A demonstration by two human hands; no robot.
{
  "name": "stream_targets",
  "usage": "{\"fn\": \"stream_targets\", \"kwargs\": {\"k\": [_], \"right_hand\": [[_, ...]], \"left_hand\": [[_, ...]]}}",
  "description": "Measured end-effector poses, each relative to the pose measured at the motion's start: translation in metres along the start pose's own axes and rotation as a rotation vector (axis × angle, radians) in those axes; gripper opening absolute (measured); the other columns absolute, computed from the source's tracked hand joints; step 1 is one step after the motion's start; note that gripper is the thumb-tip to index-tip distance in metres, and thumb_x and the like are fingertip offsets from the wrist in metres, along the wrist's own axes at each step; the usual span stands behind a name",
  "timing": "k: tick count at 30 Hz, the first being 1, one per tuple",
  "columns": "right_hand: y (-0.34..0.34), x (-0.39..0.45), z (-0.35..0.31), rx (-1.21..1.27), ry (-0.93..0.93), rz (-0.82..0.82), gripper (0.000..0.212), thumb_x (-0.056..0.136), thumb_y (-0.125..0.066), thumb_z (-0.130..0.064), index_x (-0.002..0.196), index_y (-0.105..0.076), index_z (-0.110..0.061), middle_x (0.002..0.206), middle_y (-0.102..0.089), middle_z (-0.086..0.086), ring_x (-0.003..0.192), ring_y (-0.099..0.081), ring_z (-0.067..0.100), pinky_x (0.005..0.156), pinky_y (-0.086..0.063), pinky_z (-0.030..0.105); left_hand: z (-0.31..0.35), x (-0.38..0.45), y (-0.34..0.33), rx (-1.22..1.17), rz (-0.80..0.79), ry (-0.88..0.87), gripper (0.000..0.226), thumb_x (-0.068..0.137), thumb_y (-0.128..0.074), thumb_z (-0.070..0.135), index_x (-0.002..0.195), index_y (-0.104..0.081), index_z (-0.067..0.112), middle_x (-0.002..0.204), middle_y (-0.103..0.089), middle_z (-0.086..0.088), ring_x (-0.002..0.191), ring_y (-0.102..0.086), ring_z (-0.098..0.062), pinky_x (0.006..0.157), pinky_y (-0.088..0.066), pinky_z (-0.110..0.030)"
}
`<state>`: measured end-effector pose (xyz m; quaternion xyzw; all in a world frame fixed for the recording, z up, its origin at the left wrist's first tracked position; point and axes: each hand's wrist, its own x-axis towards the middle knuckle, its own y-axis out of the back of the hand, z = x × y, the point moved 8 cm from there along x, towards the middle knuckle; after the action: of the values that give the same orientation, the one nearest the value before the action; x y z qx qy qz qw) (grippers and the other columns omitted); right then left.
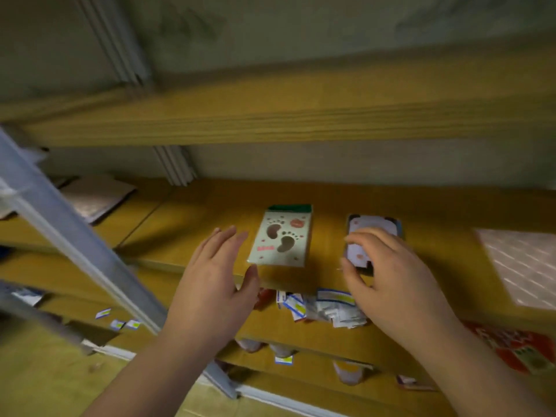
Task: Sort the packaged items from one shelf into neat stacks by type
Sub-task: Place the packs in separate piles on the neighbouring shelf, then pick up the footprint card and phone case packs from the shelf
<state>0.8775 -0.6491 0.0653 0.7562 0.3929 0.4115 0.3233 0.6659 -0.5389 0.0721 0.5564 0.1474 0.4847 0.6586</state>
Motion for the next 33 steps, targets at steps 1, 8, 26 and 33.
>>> {"fn": "stream_targets", "kwargs": {"k": [1,8,26,33], "right_hand": [[-0.006,0.003,-0.011,-0.005,0.003,-0.006,0.036,0.091,-0.059,-0.036,0.123,-0.063,-0.02,0.124,-0.063,-0.003,0.112,-0.058,0.016,0.088,-0.048,0.029],[-0.061,0.017,-0.108,-0.034,0.013,-0.029,0.046,0.09,-0.057,-0.04,0.131,-0.058,-0.02,0.134,-0.058,-0.002,0.122,-0.054,0.019,0.098,-0.045,0.034],[-0.236,0.022,-0.408,0.033,0.244,-0.171,0.053,0.093,-0.055,-0.046,0.143,-0.044,-0.033,0.141,-0.048,-0.018,0.126,-0.039,-0.001,0.099,-0.032,0.02],[-0.283,0.046,-0.459,0.034,0.312,-0.225,0.055,0.092,-0.051,-0.048,0.144,-0.046,-0.03,0.142,-0.049,-0.016,0.127,-0.037,-0.001,0.098,-0.017,0.01]], "left_hand": [[-0.012,-0.002,0.006,-0.007,0.003,0.014,0.061,0.092,-0.057,0.04,0.149,-0.042,0.024,0.155,-0.039,0.009,0.146,-0.02,-0.008,0.11,-0.02,-0.023],[-0.115,-0.028,0.053,-0.08,0.03,0.086,0.058,0.091,-0.063,0.033,0.146,-0.047,0.021,0.153,-0.042,0.008,0.146,-0.024,-0.008,0.112,-0.022,-0.023],[-0.399,-0.105,0.203,-0.157,0.136,0.246,0.056,0.089,-0.055,0.043,0.143,-0.048,0.032,0.134,-0.038,0.029,0.127,-0.054,-0.018,0.101,-0.051,-0.043],[-0.46,-0.101,0.202,-0.095,0.121,0.32,0.064,0.091,-0.056,0.046,0.15,-0.033,0.036,0.146,-0.038,0.023,0.145,-0.026,-0.004,0.112,-0.028,-0.03]]}}
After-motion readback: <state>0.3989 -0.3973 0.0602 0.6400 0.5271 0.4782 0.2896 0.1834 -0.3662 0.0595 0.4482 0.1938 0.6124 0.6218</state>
